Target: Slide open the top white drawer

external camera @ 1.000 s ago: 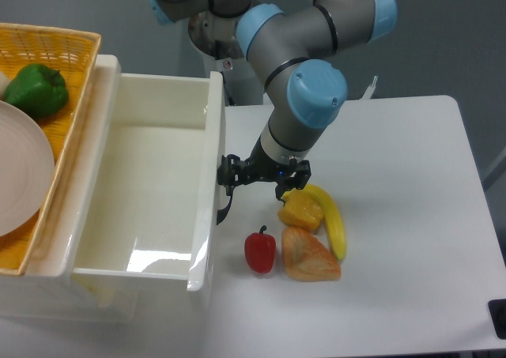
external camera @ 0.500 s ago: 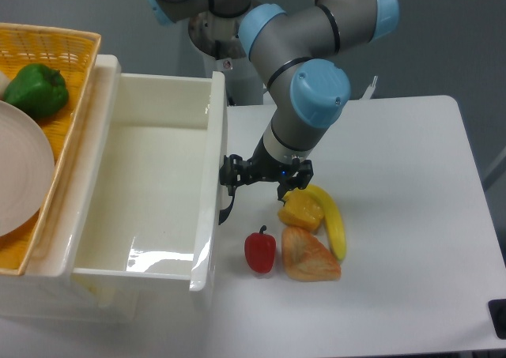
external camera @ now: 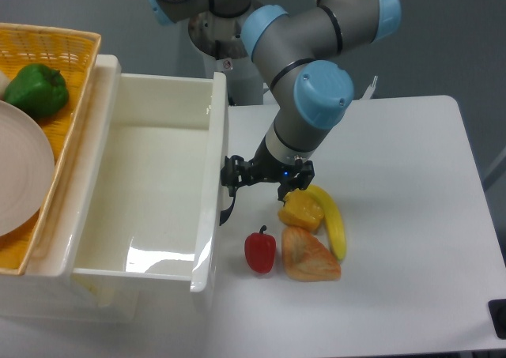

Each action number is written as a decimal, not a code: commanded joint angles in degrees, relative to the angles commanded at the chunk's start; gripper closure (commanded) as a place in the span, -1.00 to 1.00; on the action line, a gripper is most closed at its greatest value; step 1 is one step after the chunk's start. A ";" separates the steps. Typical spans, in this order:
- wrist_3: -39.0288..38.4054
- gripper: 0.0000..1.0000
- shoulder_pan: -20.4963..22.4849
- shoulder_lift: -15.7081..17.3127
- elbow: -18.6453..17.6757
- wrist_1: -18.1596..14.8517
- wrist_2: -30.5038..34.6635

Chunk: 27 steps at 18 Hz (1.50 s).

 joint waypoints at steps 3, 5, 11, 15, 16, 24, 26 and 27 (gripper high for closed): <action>0.00 -1.00 0.53 0.09 0.00 -0.09 -0.70; 0.00 -1.00 0.88 0.26 0.00 -0.26 -1.67; -0.09 -1.00 0.88 0.26 -0.17 -0.35 -3.07; -0.09 -1.00 0.88 0.35 -0.44 -0.35 -3.17; 0.00 -1.00 0.97 0.35 -0.27 -0.35 -3.08; 2.89 -1.00 3.51 0.18 0.88 0.53 -2.20; 5.26 -1.00 3.95 0.00 0.79 0.61 -0.63; 6.14 -1.00 4.13 0.00 0.79 0.70 0.69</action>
